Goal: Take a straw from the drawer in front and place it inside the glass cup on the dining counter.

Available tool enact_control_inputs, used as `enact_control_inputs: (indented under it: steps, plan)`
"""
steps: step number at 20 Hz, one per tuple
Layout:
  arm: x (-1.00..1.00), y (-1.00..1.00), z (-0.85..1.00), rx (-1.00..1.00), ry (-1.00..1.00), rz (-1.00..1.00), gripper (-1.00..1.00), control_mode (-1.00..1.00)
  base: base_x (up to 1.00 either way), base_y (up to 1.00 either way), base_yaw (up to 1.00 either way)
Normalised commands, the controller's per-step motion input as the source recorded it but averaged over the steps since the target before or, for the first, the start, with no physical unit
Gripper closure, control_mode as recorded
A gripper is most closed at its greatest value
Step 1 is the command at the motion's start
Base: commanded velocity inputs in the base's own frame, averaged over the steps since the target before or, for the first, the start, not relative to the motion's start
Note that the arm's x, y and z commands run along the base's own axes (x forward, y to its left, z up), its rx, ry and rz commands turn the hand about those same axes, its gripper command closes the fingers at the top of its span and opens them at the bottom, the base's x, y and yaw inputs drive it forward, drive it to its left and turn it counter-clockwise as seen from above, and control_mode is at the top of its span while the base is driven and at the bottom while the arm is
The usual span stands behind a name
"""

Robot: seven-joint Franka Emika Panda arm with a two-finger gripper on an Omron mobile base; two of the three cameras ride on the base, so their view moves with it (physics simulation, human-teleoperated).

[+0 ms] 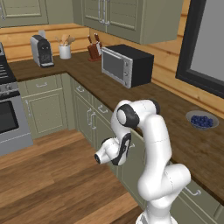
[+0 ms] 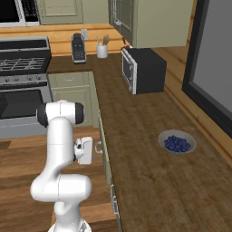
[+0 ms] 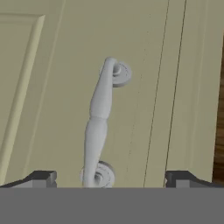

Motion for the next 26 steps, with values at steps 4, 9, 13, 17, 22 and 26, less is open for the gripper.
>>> enact_control_inputs:
  steps: [4,9,13,17,22,26]
  plan:
    - [0.49,0.0,-0.07,0.0,0.0,0.06,-1.0,-1.0,0.0,0.0,0.0]
    - [0.4,0.0,-0.25,0.0,0.0,0.06,-1.0,-1.0,0.0,0.0,0.0]
    - [0.31,0.0,-0.37,0.0,0.0,0.05,-1.0,-1.0,0.0,0.0,0.0]
    - [0.09,0.0,-0.17,0.0,0.0,0.02,-1.0,-1.0,0.0,0.0,0.0]
    - [-0.1,0.03,0.0,0.0,-0.01,0.0,1.0,-1.0,0.0,0.0,0.0]
    - [-0.32,0.09,0.03,0.0,-0.03,0.0,1.0,-1.0,0.0,0.0,0.0]
